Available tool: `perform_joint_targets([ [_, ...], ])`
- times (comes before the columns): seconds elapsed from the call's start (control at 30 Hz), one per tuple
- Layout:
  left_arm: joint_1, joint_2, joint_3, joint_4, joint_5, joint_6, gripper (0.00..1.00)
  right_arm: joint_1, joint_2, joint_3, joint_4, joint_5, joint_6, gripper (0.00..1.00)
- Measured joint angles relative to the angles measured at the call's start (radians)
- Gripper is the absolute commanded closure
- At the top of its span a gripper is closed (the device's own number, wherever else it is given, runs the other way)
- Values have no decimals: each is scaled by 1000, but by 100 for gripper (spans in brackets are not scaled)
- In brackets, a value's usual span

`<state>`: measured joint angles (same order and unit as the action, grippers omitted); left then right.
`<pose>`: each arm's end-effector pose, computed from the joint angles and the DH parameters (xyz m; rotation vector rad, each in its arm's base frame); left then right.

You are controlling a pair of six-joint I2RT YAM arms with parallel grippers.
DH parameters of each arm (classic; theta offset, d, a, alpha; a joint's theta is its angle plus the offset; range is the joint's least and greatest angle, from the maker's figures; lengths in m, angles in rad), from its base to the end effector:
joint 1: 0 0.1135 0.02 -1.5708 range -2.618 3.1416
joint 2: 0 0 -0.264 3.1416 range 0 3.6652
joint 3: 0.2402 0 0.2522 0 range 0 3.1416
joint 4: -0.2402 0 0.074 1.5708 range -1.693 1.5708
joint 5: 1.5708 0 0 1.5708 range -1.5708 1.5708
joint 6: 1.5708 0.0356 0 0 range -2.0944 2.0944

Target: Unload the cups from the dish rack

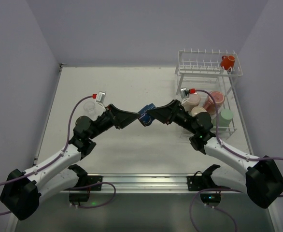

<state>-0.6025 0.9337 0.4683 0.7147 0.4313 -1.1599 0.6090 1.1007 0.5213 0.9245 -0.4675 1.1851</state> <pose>0.1661 -0.1323 0.2956 -0.0063 1.5835 -1.7252 0.1859 0.1492 0.3007 -0.0576 1.4987 1.7899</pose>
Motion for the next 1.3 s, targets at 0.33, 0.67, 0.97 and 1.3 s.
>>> perform_joint_targets([
  [0.33, -13, -85, -2, -112, -35, 22, 10, 23, -55, 2, -103, 71, -94, 78],
  [0.67, -15, -97, -1, -162, -40, 7, 16, 24, -43, 2, -122, 118, -121, 79],
  [0.97, -15, -46, -1, -81, -30, -40, 28, 56, 39, 2, -79, 118, -103, 79],
  [1.3, -16, -25, -57, 84, -69, -96, 53, 97, 159, -37, 194, 144, 14, 76],
])
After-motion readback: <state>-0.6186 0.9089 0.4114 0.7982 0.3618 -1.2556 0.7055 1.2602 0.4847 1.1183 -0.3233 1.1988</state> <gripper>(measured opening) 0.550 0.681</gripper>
